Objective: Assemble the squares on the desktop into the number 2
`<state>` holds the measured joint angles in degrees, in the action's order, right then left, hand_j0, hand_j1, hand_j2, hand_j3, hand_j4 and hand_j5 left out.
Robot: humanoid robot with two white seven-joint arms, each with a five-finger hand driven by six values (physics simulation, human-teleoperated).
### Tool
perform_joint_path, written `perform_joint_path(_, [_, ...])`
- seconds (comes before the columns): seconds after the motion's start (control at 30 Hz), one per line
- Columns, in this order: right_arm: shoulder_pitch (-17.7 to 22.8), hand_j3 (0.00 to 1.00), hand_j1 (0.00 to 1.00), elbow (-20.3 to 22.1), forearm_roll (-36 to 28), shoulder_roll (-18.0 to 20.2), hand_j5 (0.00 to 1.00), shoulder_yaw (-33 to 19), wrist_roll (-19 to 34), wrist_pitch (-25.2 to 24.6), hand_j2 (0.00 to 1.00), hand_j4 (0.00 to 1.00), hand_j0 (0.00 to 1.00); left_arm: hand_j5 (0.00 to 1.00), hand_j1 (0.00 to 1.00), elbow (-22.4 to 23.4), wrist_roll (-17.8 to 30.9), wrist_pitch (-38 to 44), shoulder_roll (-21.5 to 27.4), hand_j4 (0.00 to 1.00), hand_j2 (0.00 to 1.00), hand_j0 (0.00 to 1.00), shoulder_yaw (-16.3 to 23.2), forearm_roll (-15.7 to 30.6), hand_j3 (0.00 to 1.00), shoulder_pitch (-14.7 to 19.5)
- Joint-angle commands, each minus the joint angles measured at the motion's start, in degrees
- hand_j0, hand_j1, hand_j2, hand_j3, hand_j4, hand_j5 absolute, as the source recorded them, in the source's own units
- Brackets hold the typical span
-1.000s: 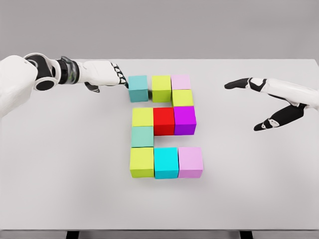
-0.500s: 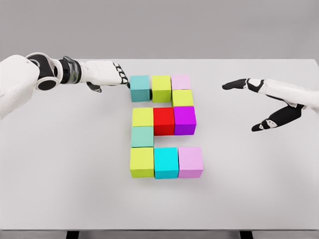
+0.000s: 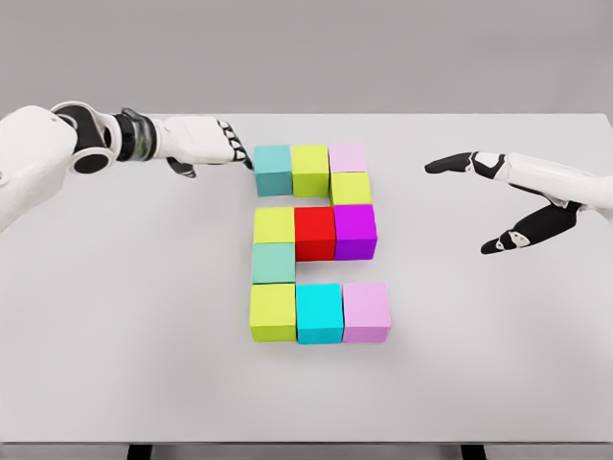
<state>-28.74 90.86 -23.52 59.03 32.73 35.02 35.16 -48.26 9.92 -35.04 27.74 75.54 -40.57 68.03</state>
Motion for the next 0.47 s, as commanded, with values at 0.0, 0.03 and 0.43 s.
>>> perform_joint_path(0.0, [0.0, 1.0, 1.0, 0.02, -0.48, 0.12, 1.0, -0.03, -0.02, -0.16, 1.0, 1.0, 1.0, 0.91, 0.91, 0.53, -0.08, 0.04, 0.56, 0.91, 0.91, 0.91, -0.3, 0.23, 0.91, 0.0])
perform_joint_path(0.03, [0.0, 1.0, 1.0, 0.02, -0.48, 0.12, 1.0, -0.03, -0.02, -0.16, 1.0, 1.0, 1.0, 0.93, 0.93, 0.53, -0.08, 0.04, 1.7, 0.93, 0.93, 0.93, -0.3, 0.32, 0.93, 0.0])
perform_joint_path(0.43, [0.44, 1.0, 1.0, 0.02, -0.48, -1.37, 1.0, -0.03, -0.02, -0.16, 1.0, 1.0, 1.0, 1.0, 1.0, -0.43, -0.16, 0.04, 19.98, 1.0, 1.0, 1.0, -1.1, 4.54, 1.0, -0.17])
